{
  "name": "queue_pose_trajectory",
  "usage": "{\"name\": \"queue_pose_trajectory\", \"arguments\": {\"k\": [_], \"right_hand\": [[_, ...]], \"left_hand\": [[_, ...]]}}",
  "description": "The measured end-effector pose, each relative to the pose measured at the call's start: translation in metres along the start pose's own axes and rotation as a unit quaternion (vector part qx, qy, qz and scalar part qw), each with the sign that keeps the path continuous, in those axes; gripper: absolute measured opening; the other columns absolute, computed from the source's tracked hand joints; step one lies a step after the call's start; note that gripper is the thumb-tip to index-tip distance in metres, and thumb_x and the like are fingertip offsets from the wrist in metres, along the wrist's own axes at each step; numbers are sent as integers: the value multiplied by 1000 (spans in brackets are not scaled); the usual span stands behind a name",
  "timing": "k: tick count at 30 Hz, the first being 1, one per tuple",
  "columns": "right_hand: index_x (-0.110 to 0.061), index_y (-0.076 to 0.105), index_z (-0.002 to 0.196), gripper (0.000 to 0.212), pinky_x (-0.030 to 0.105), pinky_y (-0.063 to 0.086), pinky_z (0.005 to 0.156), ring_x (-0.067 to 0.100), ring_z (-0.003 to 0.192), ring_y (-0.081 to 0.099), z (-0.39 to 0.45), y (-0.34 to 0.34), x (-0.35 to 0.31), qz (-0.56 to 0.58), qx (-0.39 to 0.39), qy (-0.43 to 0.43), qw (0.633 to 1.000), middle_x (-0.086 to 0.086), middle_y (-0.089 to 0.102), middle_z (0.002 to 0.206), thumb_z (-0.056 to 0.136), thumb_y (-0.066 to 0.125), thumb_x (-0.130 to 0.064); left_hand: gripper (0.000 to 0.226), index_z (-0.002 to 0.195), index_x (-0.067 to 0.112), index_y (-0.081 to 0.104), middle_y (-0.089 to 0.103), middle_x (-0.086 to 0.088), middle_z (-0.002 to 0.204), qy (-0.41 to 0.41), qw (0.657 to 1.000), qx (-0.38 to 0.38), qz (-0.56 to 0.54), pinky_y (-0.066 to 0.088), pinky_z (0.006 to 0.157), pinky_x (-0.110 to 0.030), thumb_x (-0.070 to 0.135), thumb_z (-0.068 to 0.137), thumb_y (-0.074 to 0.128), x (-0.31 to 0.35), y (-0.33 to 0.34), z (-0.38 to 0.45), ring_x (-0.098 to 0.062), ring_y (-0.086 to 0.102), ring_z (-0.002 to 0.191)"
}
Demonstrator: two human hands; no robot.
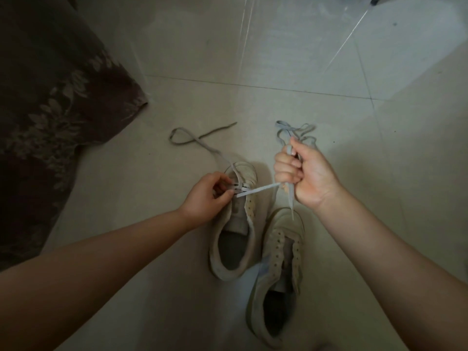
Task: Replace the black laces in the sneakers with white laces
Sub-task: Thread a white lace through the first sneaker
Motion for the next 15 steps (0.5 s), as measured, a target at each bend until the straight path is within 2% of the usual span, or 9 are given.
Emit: {"name": "queue_pose_trajectory", "arguments": {"k": [2,3,5,7,8,9,10,13,15], "right_hand": [[-15,41,70,35,14,24,31,3,32,25,0,-3,10,-208,33,18,977,-7,37,45,100,39,-32],[-13,45,80,28,15,26,33,4,35,30,-1,-5,14,-339,55,25,939,-5,46,52,98,45,-35],[-15,53,97,28,21,38,41,9,47,46,-2,-11,23,-578,77,34,811,0,62,73,92,55,-42],[-16,62,95,31,25,46,64,13,72,59,-2,-12,30,-767,38,24,640,0,69,85,88,59,-46],[-16,66,88,30,25,44,70,13,78,60,-3,-12,33,-811,10,28,584,0,70,84,89,59,-45],[-18,68,81,27,24,43,72,12,80,60,-5,-10,35,-825,-11,32,565,0,70,82,89,58,-42],[-22,68,74,26,25,43,73,12,81,60,-5,-7,34,-818,-24,24,574,-2,69,82,90,58,-40],[-28,63,61,32,25,44,77,11,84,63,-2,6,27,-730,-12,-30,683,-6,69,78,90,58,-39],[-26,64,65,27,25,43,76,9,84,61,4,17,25,-711,-4,-88,698,-7,69,78,89,60,-37]], "left_hand": [[16,98,11,60,56,-10,91,4,1000,8,16,39,67,-7,12,84,66,-3,4,0,-19,56,82],[16,98,11,60,55,-10,90,7,1000,14,21,39,67,-6,12,83,67,-4,5,-1,-19,55,81],[17,97,11,60,54,-9,89,11,999,25,31,37,68,-5,12,82,68,-5,7,-1,-17,53,79],[17,96,13,59,53,-8,88,18,999,28,35,37,67,-6,12,81,68,-5,7,0,-16,51,78],[17,95,14,58,53,-7,87,19,999,25,38,37,67,-7,12,81,68,-5,8,1,-15,50,76],[17,95,15,58,53,-7,87,20,999,24,39,37,66,-8,12,81,68,-5,9,1,-14,49,75],[18,94,15,57,52,-7,87,16,999,23,40,37,66,-9,11,81,68,-4,9,2,-14,49,75],[19,97,16,61,55,-6,89,20,999,25,21,44,74,-22,18,78,64,0,7,-1,-16,53,79],[37,103,12,63,54,-1,90,63,998,-12,-15,44,78,-20,31,72,55,13,4,-8,-12,54,85]]}}
Point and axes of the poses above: each hand's wrist, its own z-axis towards the middle knuckle, its own y-axis out of the palm, x = y × z, the point moved 4 cm from there along z, towards the middle knuckle
